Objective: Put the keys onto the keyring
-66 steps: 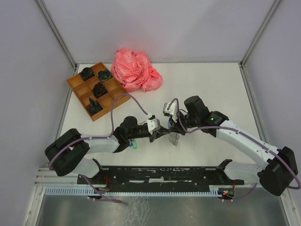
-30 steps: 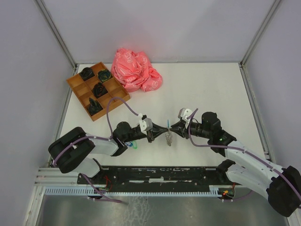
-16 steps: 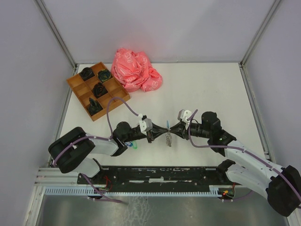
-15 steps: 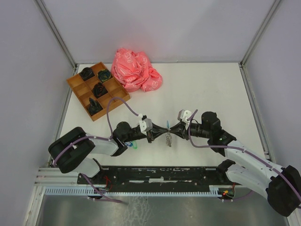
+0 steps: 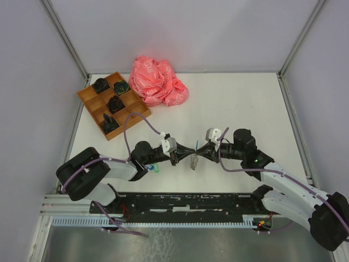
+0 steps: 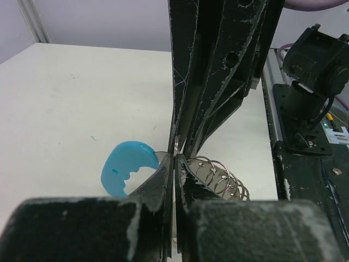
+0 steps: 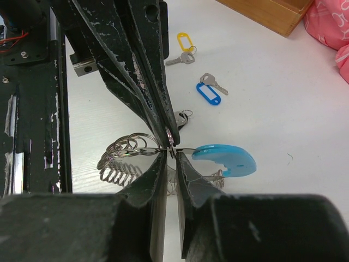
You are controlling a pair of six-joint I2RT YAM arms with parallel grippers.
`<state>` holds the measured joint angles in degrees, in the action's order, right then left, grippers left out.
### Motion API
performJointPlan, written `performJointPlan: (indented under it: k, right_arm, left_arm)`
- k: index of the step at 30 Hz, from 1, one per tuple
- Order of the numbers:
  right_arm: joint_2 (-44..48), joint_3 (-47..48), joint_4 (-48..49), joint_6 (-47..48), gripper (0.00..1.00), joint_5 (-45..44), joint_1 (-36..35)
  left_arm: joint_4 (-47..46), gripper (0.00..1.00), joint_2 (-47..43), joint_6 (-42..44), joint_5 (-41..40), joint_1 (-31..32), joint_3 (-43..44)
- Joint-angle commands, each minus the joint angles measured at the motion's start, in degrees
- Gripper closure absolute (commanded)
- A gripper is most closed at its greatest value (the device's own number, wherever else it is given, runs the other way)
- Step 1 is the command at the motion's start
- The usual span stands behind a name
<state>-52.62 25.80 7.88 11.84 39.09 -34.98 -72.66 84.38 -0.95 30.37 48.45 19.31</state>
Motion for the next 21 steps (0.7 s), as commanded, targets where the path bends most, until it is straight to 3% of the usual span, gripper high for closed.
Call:
performJointPlan:
  k: [1,7,21]
  right_arm:
    - [0.36,3.19,1.9,0.42,0.84,2.59,-0.24]
    - [-0.59,6.43,-4.78,2.53,0.99,1.57,-0.18]
    - [-7.28,25.98,-40.16,16.41,0.99,-2.55,-1.8]
  left_arm:
    - [-4.21,0.97,-0.46,-1.55,1.54,-0.1,0.85]
    - [-0.95,0.96,-0.95,0.14,3.25,-0.06,1.3]
    - [18.31,0.77,-7.03,10.63,3.73,-0.06,4.7]
